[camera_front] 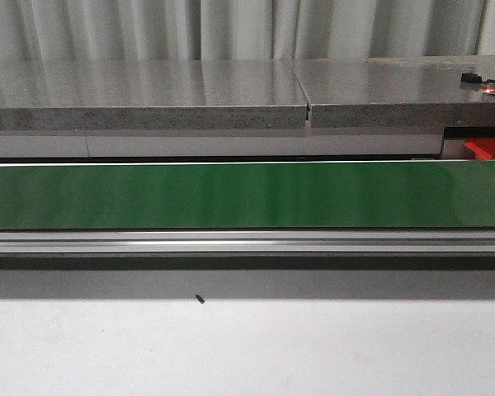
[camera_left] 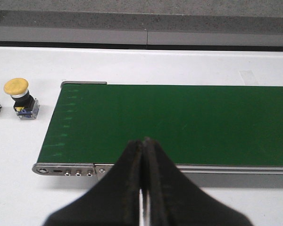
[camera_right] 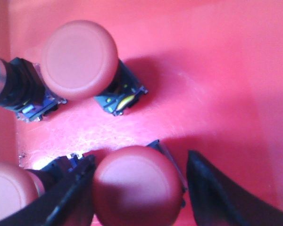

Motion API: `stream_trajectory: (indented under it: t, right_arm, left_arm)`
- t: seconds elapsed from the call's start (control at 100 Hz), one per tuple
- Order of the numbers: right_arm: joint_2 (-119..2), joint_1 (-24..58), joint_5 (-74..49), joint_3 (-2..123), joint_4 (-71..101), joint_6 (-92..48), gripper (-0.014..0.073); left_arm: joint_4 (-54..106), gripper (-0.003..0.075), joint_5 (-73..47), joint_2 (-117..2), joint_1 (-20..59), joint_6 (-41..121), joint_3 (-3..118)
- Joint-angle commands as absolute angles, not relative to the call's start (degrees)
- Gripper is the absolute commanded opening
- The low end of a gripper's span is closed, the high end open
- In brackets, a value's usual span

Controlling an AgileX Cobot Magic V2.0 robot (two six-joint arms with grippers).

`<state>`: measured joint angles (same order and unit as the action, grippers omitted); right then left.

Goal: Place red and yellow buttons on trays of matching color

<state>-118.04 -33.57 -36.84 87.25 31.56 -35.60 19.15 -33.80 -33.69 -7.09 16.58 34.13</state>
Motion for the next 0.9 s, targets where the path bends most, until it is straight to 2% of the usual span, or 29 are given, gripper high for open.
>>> stream_trajectory:
  t: [0.0, 0.11, 0.34, 0.69, 0.89]
  right_arm:
    - [-114.5, -34.0, -36.0, 88.6, 32.5, -36.3, 0.0444]
    - [-113.8, -34.1, -35.3, 88.6, 32.5, -36.3, 0.0469]
    - [-110.9, -34.1, -34.4, 88.6, 32.5, -36.3, 0.0585]
    - [-103.4, -33.7, -34.6, 88.7, 32.9, -36.3, 0.0580]
    - [-95.5, -29.3, -34.2, 88.7, 32.9, -36.3, 0.0580]
  left_arm:
    - [20.1, -0.0020, -30.3, -33.8, -6.6, 16.6, 35.6]
    - [20.1, -0.0020, -30.3, -33.8, -6.6, 16.6, 35.6]
    - [20.1, -0.0020, -30.3, -33.8, -6.6, 16.6, 35.6]
    - [20.1, -0.0020, -30.3, -33.8, -6.6, 16.6, 35.6]
    - [20.1, -0.0020, -30.3, -33.8, -6.6, 16.6, 35.6]
